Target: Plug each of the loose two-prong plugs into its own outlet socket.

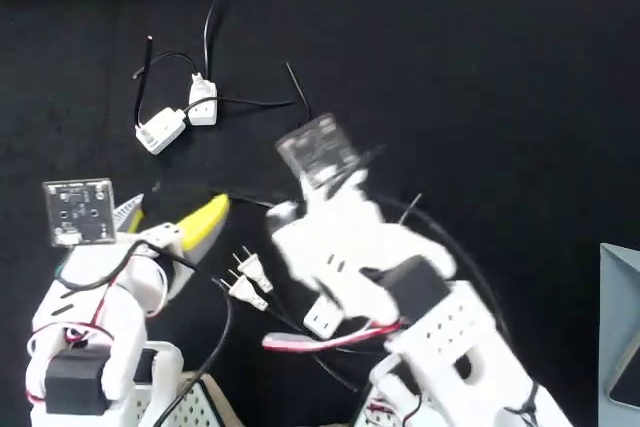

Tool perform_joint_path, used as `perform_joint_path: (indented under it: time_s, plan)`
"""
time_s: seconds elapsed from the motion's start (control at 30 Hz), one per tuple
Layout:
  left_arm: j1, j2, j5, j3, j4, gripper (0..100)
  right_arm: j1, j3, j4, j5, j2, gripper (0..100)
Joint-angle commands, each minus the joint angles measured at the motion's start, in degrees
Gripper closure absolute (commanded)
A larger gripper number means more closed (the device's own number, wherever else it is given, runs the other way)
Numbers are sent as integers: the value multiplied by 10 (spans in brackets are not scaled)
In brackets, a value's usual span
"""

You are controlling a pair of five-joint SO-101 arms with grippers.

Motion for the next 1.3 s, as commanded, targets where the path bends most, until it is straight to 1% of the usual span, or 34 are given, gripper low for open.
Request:
perform_joint_path:
  time_s: [0.0,0.13,0.23,0.33,0.4,0.57,0.8,0.9,1.0,1.17,1.27]
  plan:
    - [-39,9,-51,-31,1,623,96,-87,71,19,-16,985]
    - [-29,10,-101,-28,23,623,211,-111,80,40,-16,985]
    - [10,10,-119,-29,47,623,284,-124,79,55,-16,985]
    - [57,34,-124,-30,63,623,340,-137,80,60,-16,985]
    - [79,80,-122,-43,65,623,365,-144,78,62,-16,985]
    - [144,249,-120,-113,67,623,385,-150,78,62,-16,985]
    - [279,446,-120,-167,59,623,388,-150,79,69,-16,985]
    - [315,513,-91,-172,30,623,419,-149,78,86,-16,985]
    - [347,575,-73,-169,-11,622,448,-150,78,86,-16,985]
    - [400,659,-70,-172,-55,622,454,-150,78,86,-16,985]
    - [426,698,-45,-172,-84,622,454,-150,78,86,-16,985]
